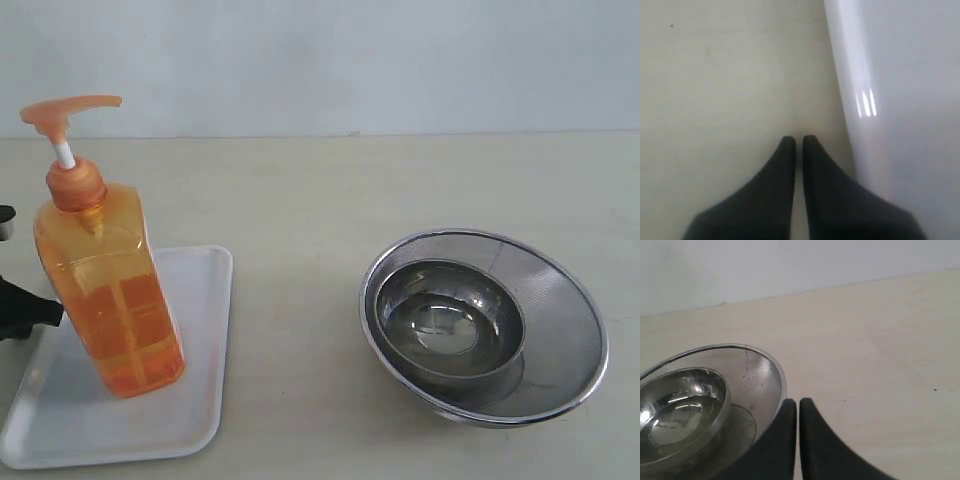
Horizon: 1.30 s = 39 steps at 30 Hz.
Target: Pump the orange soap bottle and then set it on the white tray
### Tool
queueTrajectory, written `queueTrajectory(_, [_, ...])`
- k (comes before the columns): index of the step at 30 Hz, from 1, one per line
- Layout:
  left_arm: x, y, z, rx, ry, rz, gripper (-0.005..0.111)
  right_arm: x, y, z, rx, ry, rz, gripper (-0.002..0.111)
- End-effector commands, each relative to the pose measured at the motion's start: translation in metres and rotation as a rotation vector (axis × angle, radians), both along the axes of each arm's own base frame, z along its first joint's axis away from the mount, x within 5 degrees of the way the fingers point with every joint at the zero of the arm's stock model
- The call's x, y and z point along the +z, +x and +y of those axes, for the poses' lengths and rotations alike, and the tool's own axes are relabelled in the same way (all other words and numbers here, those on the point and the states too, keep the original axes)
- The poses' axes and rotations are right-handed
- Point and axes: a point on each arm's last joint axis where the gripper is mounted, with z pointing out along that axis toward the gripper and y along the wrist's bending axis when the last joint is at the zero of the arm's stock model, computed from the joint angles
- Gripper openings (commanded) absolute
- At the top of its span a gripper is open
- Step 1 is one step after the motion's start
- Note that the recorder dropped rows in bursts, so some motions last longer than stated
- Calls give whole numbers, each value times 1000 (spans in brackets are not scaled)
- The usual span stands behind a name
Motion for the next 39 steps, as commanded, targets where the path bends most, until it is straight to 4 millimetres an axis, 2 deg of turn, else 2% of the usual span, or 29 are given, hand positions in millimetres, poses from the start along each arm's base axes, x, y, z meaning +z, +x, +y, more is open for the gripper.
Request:
queueTrajectory(1, [0,3,-8,-39,12,-19,5,1,0,-1,-7,-13,-14,0])
queueTrajectory(7, [2,6,-24,-78,20,-51,5,1,0,-1,-7,-13,-14,0])
queueTrajectory(27, [2,8,-33,-77,10,-68,5,1,0,-1,-7,-13,-14,0])
queueTrajectory(30, [3,8,-31,-22,-11,-74,5,1,0,-1,-7,-13,-14,0])
queueTrajectory(34, [13,6,-32,-22,-25,-87,5,1,0,-1,-7,-13,-14,0])
queueTrajectory(39, [37,-5,-25,120,-92,-147,5,1,0,-1,-7,-13,-14,0])
